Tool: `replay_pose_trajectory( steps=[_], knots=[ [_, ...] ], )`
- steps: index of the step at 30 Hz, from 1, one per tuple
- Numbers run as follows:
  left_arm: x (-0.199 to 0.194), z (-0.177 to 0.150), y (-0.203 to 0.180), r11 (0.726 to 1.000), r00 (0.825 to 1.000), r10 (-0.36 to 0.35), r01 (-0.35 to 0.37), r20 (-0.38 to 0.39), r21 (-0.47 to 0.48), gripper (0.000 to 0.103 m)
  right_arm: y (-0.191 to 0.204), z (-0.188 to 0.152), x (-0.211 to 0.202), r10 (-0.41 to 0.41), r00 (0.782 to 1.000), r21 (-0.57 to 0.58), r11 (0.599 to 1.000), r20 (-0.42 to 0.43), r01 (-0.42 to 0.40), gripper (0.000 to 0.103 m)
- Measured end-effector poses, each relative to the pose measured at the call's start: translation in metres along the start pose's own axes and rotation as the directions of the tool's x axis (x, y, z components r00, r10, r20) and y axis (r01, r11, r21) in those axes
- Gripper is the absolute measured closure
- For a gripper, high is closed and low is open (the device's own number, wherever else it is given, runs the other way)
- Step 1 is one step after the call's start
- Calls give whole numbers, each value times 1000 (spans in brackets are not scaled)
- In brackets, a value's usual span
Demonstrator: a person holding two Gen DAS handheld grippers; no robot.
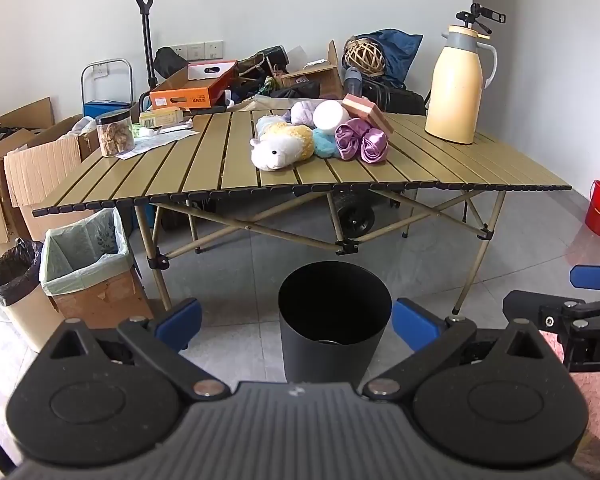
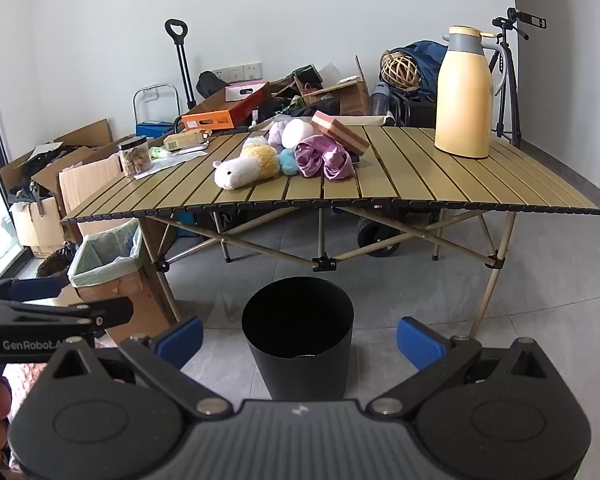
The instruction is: Collect trash
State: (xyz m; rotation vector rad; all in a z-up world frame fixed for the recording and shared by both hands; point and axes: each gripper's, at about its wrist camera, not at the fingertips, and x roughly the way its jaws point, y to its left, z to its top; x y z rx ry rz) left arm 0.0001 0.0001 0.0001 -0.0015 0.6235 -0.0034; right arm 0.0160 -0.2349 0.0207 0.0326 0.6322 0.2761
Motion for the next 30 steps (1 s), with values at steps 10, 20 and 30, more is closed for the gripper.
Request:
replay_pose_trajectory(
  steps=[10,20,30],
  knots=[
    [1,0,0,1000,1000,-2,2,-3,1,0,0,-1,0,-1,1000,0,1000,-3,1,0],
    [0,0,0,1000,1000,-2,2,1,2,0,1,-1,0,-3,1000,-2,1000,0,3,0],
    [0,1,-2,1000,1000,-2,2,3,4,0,1,-1,-1,-3,1000,-3,1000,1,3,0]
  ],
)
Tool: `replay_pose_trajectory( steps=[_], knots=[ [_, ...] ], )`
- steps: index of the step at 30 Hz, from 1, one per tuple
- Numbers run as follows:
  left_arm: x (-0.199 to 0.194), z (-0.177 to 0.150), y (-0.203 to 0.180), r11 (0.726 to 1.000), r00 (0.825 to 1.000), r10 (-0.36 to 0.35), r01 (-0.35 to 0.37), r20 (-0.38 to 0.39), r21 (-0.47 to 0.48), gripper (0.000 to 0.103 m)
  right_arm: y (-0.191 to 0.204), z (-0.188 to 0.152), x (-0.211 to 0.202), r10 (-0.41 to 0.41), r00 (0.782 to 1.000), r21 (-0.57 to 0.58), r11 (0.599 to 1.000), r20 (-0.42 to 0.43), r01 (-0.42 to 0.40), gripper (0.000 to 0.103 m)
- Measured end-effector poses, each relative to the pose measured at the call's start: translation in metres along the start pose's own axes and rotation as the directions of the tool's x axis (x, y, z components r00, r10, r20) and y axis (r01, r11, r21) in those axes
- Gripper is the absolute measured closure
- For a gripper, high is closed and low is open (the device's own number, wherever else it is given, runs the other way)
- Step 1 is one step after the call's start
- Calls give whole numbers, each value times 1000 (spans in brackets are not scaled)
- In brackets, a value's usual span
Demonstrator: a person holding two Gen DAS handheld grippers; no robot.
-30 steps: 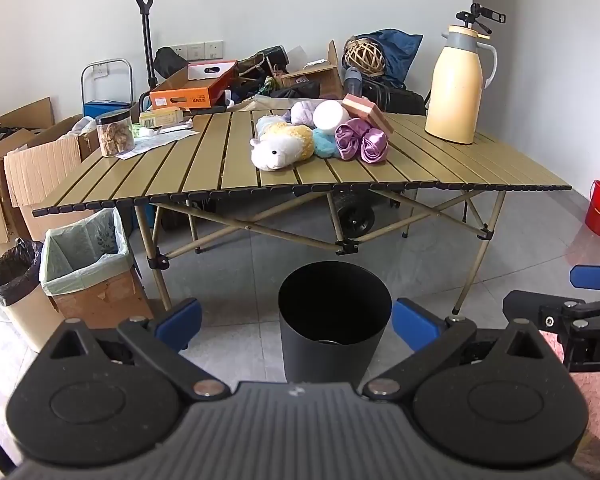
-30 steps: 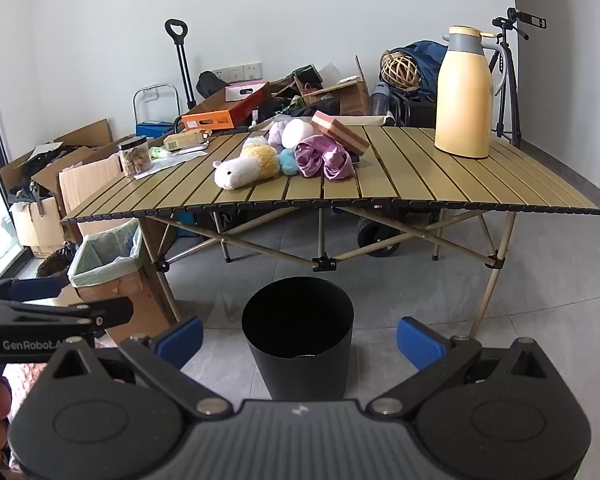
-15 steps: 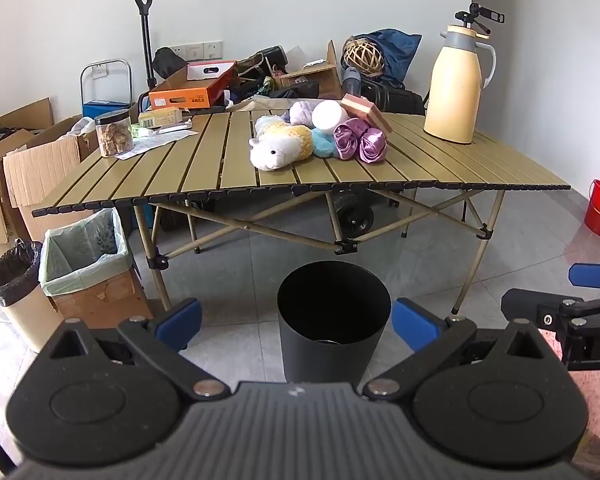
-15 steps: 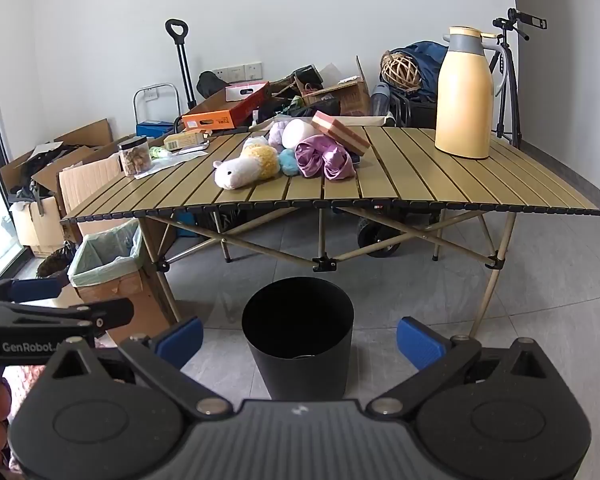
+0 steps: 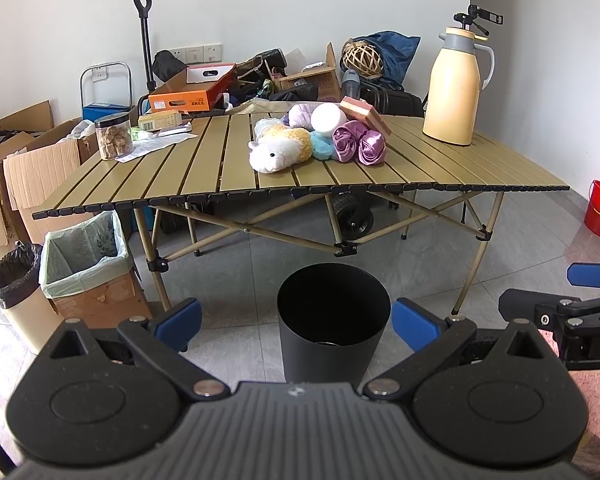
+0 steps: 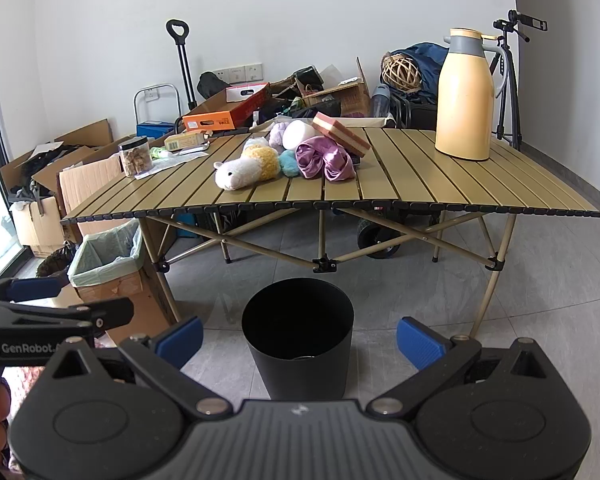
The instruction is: Collect trash
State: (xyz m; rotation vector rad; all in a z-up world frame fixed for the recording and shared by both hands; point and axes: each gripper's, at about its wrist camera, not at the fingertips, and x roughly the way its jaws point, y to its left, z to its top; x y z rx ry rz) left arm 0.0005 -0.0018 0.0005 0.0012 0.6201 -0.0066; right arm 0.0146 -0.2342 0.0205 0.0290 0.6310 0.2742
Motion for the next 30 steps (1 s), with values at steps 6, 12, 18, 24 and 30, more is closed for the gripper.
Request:
replay_pose_trajectory(
  steps=[6,12,18,24,30],
  knots=[
    [0,0,0,1000,1000,0,0,2,0,0,0,0,0,0,1000,0,1000,1,0,0],
    [0,0,0,1000,1000,-1,1,3,1,0,0,1,-1,-2,1000,-2,1000,3,2,0],
    [0,-1,0,1000,1000,0,0,4,0,0,0,1,-1,-2,1000,-2,1000,4,2,0],
    [-4,3,1,1000,1000,-2,2,3,0,0,0,0,-2,-3,1000,-3,1000,5,3,0],
    [-4,3,1,1000,1000,-2,2,3,0,0,1,4,-3,-3,1000,-4,1000,6,3,0]
  ],
)
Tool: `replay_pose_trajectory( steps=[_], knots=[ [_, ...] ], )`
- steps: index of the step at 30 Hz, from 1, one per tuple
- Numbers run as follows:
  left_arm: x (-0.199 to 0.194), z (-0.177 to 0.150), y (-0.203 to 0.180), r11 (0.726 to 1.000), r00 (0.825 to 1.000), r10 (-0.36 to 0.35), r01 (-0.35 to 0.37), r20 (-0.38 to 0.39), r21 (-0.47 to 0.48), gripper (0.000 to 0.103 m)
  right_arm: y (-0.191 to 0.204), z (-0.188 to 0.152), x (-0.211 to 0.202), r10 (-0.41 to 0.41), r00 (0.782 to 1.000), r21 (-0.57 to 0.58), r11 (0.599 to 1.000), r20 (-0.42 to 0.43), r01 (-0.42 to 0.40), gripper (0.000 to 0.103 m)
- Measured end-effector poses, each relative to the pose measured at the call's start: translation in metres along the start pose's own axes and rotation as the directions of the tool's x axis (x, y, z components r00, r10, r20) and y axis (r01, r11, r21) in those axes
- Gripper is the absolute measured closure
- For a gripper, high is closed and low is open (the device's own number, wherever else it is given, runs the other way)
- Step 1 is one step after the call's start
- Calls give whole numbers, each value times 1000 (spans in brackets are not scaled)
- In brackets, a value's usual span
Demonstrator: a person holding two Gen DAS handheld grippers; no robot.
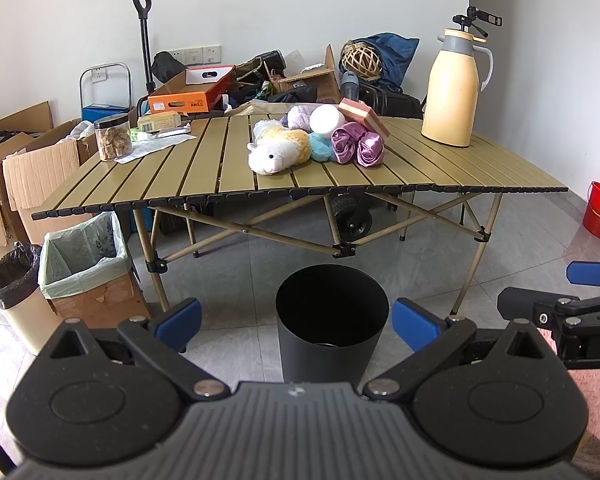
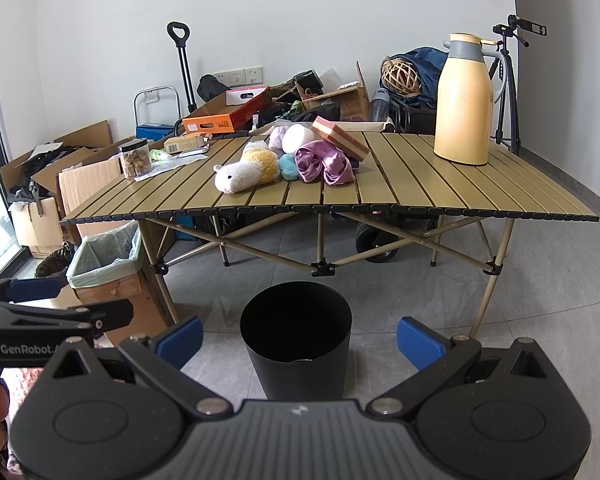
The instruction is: Collect trash
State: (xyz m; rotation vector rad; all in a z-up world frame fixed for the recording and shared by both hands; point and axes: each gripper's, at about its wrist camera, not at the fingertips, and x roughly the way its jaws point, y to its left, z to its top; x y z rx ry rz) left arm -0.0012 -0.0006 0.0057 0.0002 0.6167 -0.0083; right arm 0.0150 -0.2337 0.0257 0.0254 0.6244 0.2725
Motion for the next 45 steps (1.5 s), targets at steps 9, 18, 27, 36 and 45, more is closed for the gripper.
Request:
replay_pose_trajectory(
  steps=[9,18,27,36,45],
  knots=[
    [0,0,0,1000,1000,0,0,2,0,0,-3,3,-3,-1,1000,2,1000,4,1,0],
    [0,0,0,1000,1000,0,0,3,0,0,-3,3,-3,-2,1000,1,1000,4,2,0],
    [-1,-1,0,1000,1000,-1,1,4,0,0,-2,2,-3,-1,1000,1,1000,5,1,0],
    [-6,11,-4,1000,1000,-3,3,0,1,0,-2,1,6,1,1000,4,1000,5,-1,0],
    [5,15,-3,1000,1000,-10,10,-2,-4,0,-6,1,18,-5,1000,8,1000,9,5,0]
  ],
)
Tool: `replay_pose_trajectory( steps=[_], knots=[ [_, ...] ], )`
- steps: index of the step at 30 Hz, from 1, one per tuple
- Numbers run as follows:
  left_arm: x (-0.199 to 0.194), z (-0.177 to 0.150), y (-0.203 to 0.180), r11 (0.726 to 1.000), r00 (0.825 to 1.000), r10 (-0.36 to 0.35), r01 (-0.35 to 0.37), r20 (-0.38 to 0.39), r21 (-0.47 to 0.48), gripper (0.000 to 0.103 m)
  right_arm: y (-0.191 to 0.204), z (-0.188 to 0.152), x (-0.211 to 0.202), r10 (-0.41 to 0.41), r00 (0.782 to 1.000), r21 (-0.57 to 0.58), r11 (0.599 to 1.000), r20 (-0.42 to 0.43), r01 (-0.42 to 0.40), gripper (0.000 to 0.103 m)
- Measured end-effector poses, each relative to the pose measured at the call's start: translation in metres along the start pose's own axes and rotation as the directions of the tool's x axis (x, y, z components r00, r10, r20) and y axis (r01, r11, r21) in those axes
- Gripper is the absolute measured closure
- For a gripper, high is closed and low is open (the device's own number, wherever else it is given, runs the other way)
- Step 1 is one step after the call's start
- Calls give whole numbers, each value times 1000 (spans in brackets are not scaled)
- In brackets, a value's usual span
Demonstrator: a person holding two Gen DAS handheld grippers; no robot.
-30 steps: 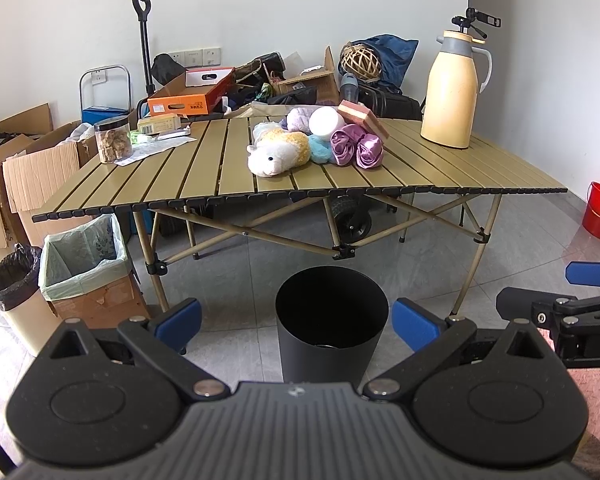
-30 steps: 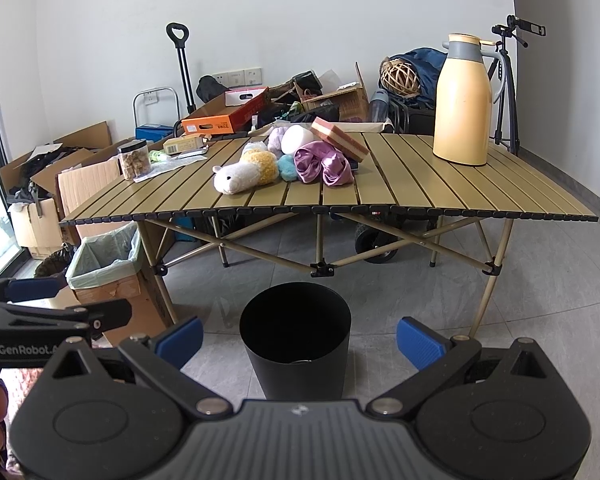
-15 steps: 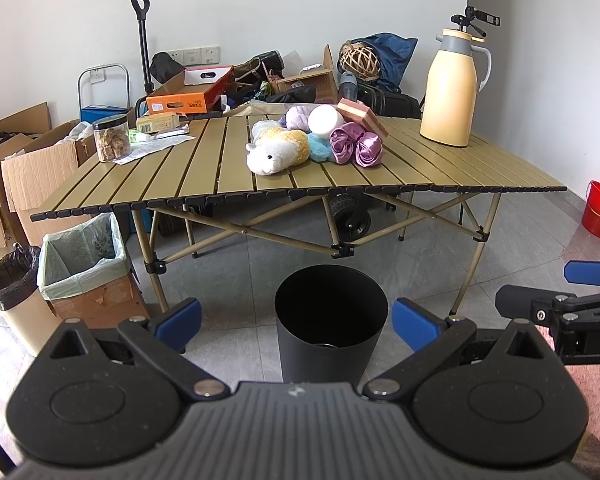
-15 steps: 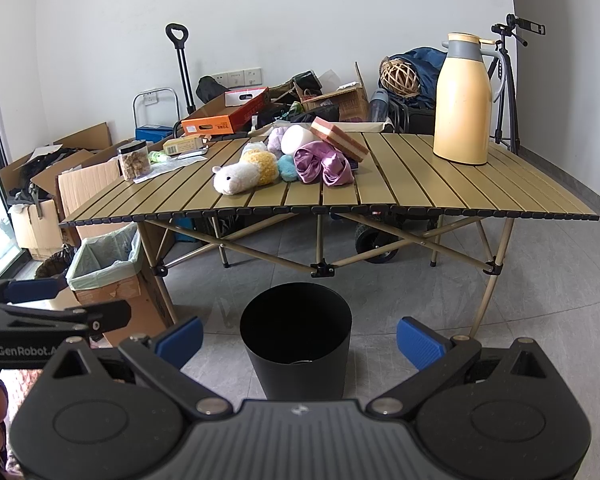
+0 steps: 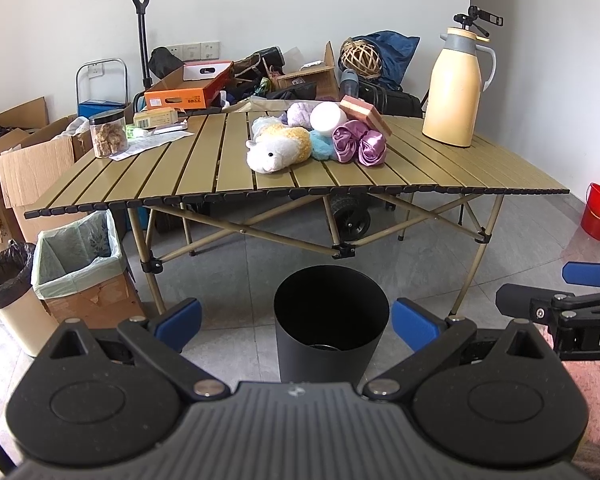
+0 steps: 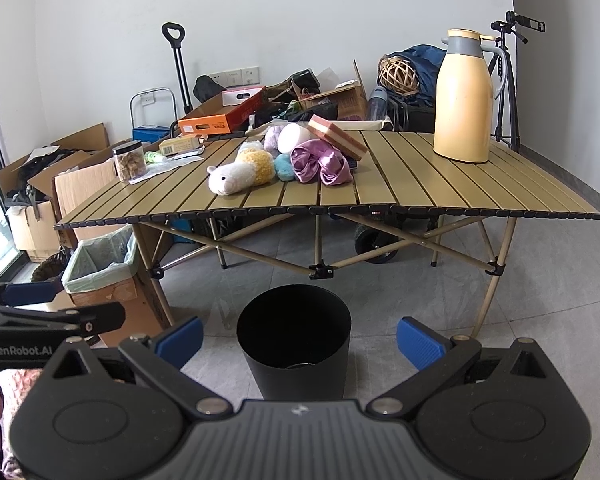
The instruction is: Collect trash
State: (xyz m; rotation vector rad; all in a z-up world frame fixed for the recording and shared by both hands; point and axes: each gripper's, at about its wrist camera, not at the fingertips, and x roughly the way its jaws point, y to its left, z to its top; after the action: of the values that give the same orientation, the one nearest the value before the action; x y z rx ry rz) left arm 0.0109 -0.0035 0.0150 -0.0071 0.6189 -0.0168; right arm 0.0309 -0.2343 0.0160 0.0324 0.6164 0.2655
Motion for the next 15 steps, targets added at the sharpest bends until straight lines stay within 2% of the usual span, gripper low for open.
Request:
replay_pose_trajectory(
  steps=[8,15],
  knots=[
    [20,6,5,1000,1000,-5,5,13,6,0,-5,9,19,5,1000,3,1000,6,-5,0],
    [41,25,7,1000,999,-5,4,45,19,0,-11,19,47,12,1000,27,1000,5,-12,0]
  ],
)
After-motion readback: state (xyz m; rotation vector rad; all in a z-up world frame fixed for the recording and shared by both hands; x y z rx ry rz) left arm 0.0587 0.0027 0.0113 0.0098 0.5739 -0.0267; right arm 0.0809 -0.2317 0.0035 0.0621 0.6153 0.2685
